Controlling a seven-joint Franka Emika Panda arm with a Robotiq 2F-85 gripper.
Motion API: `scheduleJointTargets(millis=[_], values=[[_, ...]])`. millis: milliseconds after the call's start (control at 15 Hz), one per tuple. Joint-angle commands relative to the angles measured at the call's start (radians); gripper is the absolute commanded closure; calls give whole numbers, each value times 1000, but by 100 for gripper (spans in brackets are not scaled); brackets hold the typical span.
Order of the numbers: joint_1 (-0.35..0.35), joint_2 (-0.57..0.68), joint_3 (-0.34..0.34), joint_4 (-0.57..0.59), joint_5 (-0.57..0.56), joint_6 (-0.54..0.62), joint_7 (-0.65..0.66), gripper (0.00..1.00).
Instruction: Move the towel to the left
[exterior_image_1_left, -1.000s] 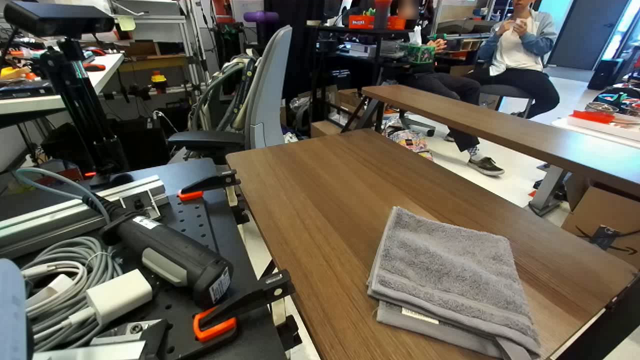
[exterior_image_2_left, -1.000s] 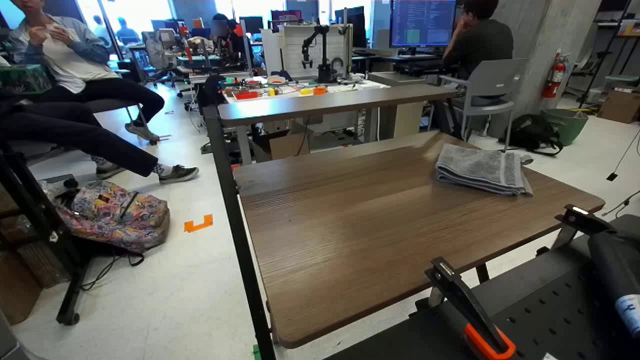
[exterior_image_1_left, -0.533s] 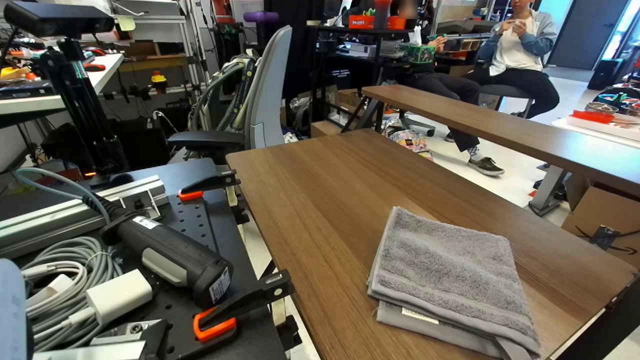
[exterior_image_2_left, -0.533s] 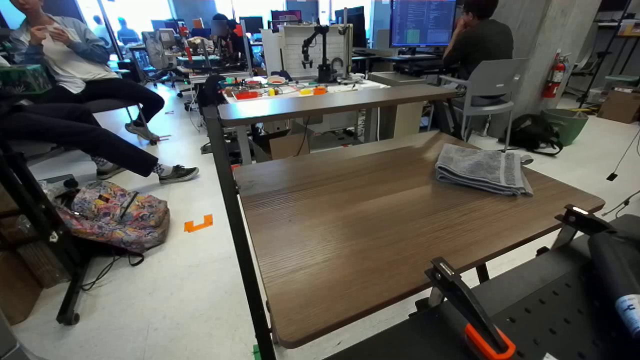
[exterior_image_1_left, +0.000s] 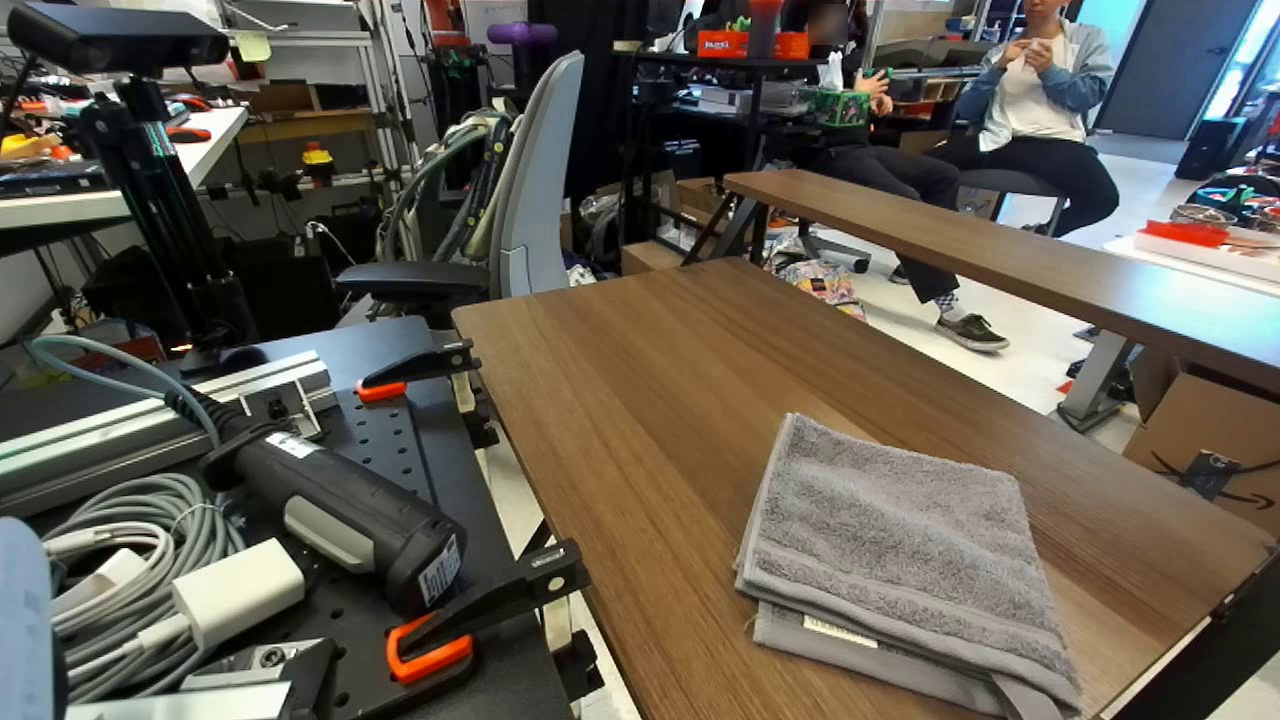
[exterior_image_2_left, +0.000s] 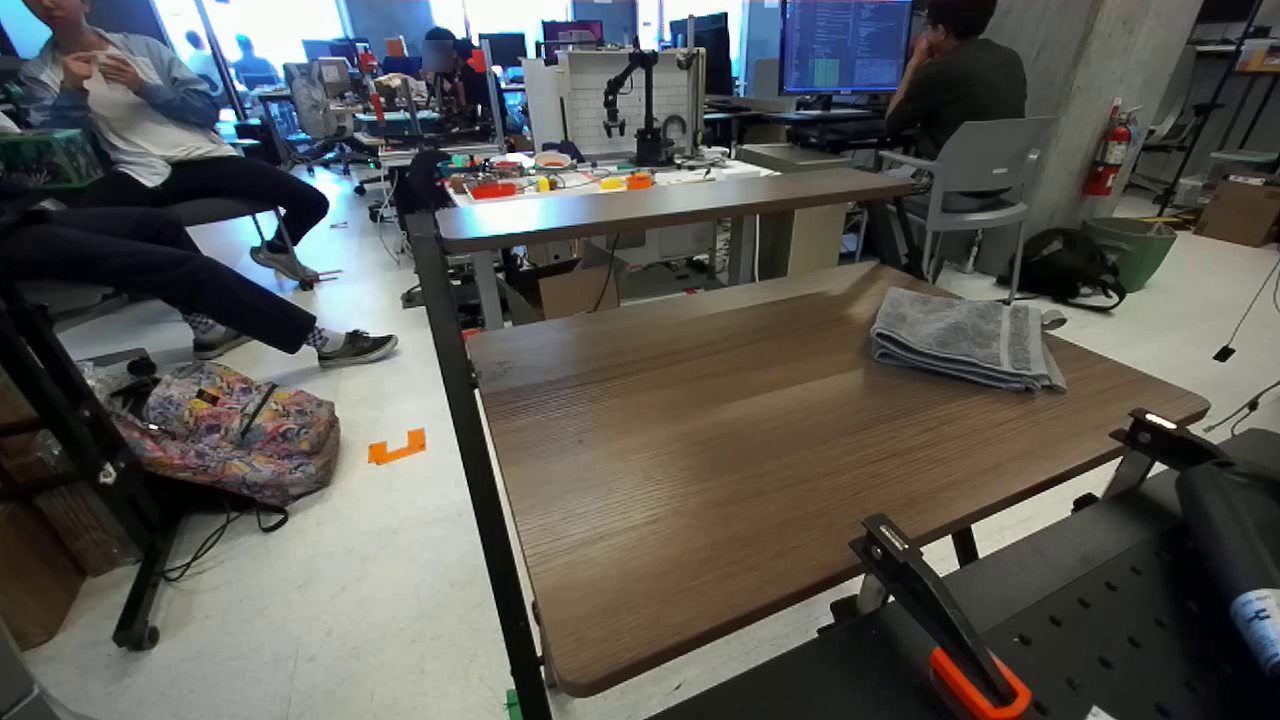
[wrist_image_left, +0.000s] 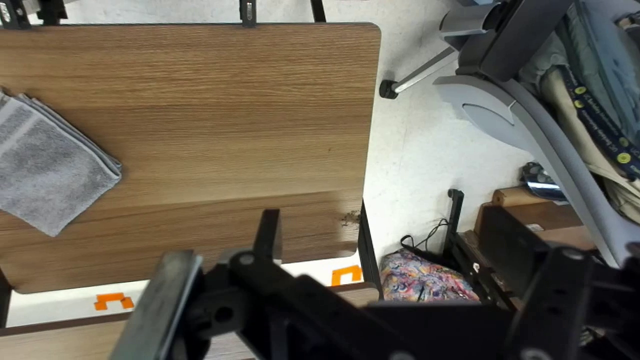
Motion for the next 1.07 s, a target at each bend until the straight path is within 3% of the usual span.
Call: scheduleJointTargets(millis=[0,467,1000], values=[[-44,-2,4,-41,-67,51,-13,0],[-195,115,-56,-148,-226,271,-12,0],[-378,469,-173,-100,-329,536,13,0]])
